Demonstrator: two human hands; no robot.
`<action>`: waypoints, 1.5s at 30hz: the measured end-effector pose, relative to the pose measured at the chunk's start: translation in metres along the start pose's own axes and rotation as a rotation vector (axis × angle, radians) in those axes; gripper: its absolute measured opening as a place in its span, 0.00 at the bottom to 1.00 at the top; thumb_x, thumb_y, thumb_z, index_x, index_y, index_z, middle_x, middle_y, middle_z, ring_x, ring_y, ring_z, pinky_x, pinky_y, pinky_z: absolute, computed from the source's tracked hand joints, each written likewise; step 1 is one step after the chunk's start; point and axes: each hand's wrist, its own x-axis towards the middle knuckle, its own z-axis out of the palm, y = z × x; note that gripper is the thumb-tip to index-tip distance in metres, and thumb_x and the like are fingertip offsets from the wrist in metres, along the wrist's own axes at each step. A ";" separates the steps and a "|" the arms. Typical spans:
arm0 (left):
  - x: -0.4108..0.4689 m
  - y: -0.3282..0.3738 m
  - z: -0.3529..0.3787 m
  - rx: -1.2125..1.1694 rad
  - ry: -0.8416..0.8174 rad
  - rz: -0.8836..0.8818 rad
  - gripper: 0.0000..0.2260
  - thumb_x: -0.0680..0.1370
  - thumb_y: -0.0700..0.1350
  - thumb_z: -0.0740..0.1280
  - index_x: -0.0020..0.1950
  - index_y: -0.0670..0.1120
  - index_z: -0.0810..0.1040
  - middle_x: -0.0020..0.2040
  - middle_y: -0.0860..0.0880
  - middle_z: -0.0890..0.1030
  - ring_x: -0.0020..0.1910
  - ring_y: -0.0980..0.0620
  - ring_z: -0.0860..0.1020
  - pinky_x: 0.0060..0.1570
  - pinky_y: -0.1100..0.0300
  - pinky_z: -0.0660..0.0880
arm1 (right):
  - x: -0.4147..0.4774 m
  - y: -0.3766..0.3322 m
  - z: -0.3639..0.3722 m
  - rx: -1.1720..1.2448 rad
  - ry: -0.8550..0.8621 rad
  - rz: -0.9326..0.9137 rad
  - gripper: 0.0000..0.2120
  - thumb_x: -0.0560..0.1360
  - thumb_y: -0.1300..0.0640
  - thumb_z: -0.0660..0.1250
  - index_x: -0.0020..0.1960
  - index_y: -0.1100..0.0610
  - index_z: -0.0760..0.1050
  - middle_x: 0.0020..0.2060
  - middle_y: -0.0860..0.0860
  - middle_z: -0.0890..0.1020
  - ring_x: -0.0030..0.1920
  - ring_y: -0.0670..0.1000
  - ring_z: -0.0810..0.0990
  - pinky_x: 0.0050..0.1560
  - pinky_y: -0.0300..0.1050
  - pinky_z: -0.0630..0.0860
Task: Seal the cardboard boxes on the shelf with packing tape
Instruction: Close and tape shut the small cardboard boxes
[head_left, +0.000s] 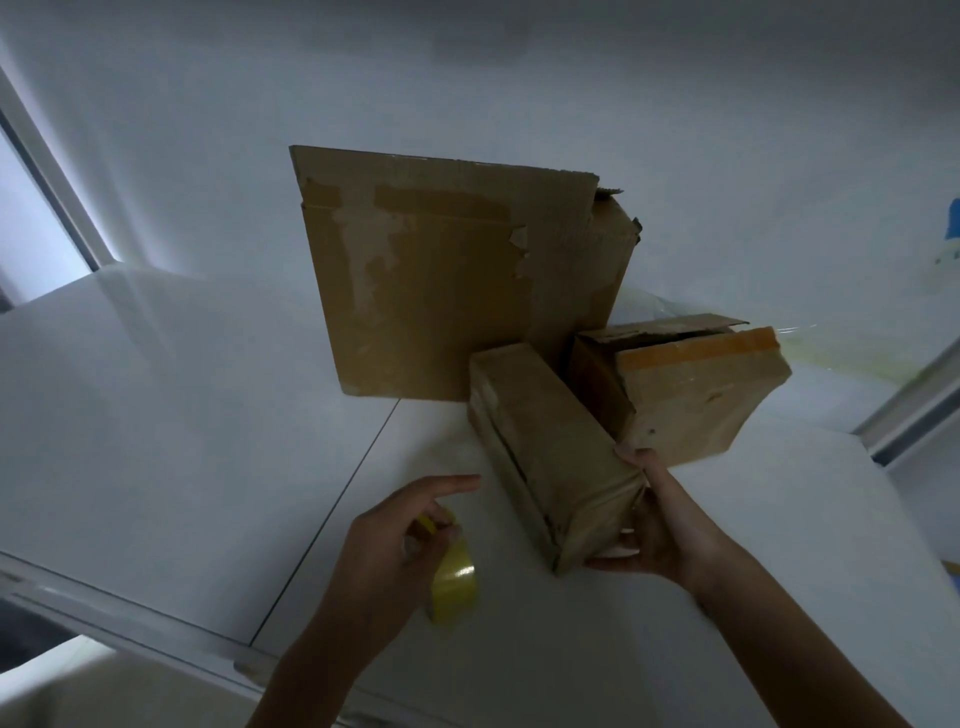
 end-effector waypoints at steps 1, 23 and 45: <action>-0.001 0.003 0.000 0.017 0.015 0.051 0.24 0.75 0.30 0.70 0.59 0.59 0.82 0.47 0.61 0.82 0.48 0.58 0.80 0.47 0.73 0.73 | 0.001 0.000 -0.002 0.009 -0.018 0.010 0.39 0.60 0.34 0.73 0.66 0.50 0.71 0.61 0.58 0.79 0.60 0.63 0.77 0.57 0.68 0.75; -0.002 0.044 -0.017 0.337 0.407 0.562 0.08 0.75 0.34 0.70 0.48 0.45 0.85 0.62 0.47 0.81 0.50 0.55 0.81 0.53 0.65 0.75 | -0.002 -0.011 0.000 -0.391 0.012 -0.197 0.33 0.57 0.33 0.73 0.59 0.43 0.72 0.58 0.47 0.79 0.59 0.49 0.77 0.53 0.54 0.80; 0.000 0.019 -0.020 0.284 0.129 0.436 0.14 0.73 0.37 0.71 0.50 0.56 0.78 0.60 0.59 0.77 0.51 0.66 0.75 0.48 0.75 0.69 | 0.000 0.051 0.006 -1.460 0.282 -0.768 0.62 0.53 0.21 0.61 0.77 0.43 0.36 0.77 0.52 0.37 0.76 0.56 0.41 0.74 0.55 0.60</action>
